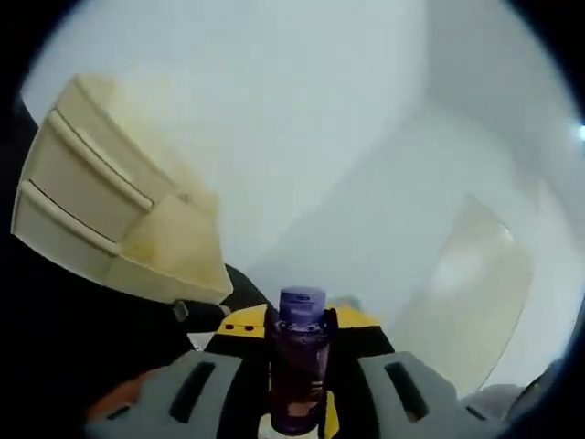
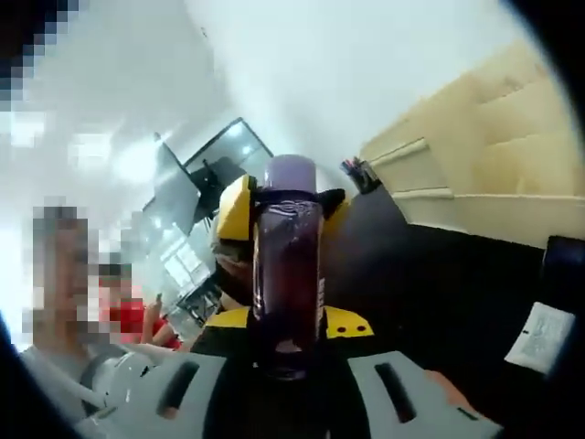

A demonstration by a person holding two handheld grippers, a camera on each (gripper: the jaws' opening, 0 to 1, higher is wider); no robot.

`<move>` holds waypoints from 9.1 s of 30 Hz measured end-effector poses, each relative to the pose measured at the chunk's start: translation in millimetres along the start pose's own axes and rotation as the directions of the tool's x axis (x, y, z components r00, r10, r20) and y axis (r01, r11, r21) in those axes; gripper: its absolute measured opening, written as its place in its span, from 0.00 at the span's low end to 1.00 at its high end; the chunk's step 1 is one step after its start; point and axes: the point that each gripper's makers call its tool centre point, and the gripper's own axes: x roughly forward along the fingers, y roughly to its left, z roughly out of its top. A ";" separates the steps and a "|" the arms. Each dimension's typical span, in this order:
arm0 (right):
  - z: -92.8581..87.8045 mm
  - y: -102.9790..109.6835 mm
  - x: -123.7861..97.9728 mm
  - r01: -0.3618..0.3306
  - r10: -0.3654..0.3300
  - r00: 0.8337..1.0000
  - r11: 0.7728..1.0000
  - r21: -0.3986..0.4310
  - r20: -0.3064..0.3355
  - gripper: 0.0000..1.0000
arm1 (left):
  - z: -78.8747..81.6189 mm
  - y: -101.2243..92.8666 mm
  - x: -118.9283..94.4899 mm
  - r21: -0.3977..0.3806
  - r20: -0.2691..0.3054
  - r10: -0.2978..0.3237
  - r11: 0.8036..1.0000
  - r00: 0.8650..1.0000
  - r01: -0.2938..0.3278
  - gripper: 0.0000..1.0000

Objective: Open the drawer, pick up the cosmetic bottles from the table one by one, place them into the drawer, release the gripper, close the drawer, and move the gripper away

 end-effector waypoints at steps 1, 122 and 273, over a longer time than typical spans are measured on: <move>-0.4 -1.6 -0.4 0.005 -0.005 1.000 1.000 0.006 -0.003 0.23 | 0.1 1.1 -0.2 -0.014 0.001 0.009 1.000 1.000 -0.009 0.25; 155.1 -60.4 -102.4 0.356 -0.266 0.935 0.687 -0.634 0.236 0.15 | -62.4 30.5 0.9 0.532 -0.267 0.439 0.810 0.858 -0.248 0.40; 139.5 -164.5 -150.7 0.882 -0.914 0.296 0.151 -0.446 0.276 0.15 | -81.8 59.2 -14.1 0.588 -0.259 0.610 0.715 0.749 -0.379 0.36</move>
